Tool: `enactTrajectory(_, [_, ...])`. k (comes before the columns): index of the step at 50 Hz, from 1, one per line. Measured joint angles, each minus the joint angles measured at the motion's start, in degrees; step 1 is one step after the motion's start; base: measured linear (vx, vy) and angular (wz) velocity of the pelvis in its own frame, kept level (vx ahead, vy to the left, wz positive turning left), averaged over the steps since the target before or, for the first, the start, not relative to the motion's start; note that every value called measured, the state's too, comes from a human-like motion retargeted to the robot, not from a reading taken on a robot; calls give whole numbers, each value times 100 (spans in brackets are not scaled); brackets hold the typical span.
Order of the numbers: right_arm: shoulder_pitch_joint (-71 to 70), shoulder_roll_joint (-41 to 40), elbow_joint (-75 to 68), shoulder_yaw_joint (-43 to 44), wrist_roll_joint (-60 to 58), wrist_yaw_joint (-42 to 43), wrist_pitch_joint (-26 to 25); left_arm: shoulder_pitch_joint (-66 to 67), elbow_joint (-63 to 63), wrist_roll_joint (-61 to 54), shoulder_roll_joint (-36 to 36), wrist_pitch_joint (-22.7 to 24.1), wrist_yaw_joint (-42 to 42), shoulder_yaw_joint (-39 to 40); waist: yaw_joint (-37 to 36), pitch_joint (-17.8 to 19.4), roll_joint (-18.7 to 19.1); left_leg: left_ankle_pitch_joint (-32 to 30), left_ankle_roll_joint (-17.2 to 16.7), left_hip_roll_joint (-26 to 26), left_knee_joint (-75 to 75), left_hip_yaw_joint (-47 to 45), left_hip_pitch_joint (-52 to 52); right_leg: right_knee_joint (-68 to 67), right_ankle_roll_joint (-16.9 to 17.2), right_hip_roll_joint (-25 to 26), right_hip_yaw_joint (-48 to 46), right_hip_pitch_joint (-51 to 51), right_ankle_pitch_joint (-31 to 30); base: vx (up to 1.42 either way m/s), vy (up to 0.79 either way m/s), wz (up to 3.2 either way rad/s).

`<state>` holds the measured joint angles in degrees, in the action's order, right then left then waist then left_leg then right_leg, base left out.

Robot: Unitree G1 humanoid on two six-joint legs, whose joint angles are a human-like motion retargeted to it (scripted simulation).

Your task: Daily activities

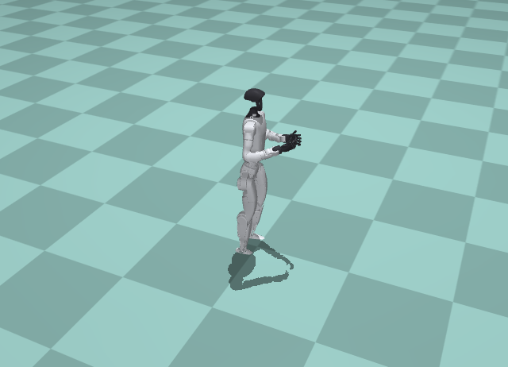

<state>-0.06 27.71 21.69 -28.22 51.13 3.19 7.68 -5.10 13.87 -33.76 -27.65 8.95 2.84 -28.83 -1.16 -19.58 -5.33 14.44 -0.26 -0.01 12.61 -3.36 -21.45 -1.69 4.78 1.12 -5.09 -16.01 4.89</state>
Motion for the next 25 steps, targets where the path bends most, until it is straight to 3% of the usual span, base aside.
enactTrajectory(11, [-101,21,184,-142,-621,334,202,-270,-84,636,-156,103,192,-351,64,-258,-134,-172,-70,-44,-278,132,-41,-22,-14,-24,-61,-126,15,0,0,2])
enactTrajectory(22, [-284,78,334,-42,-1154,-78,210,-385,-450,1651,-296,113,-166,-718,119,-476,-219,-356,-171,-87,-605,257,-29,-326,7,-72,-180,-338,176,0,0,18])
enactTrajectory(25, [-639,214,446,108,-1292,-164,257,-603,-556,1969,-484,123,-331,-814,100,-367,-233,-445,-205,-96,-825,264,178,-410,13,-85,-203,-260,240,0,0,8])
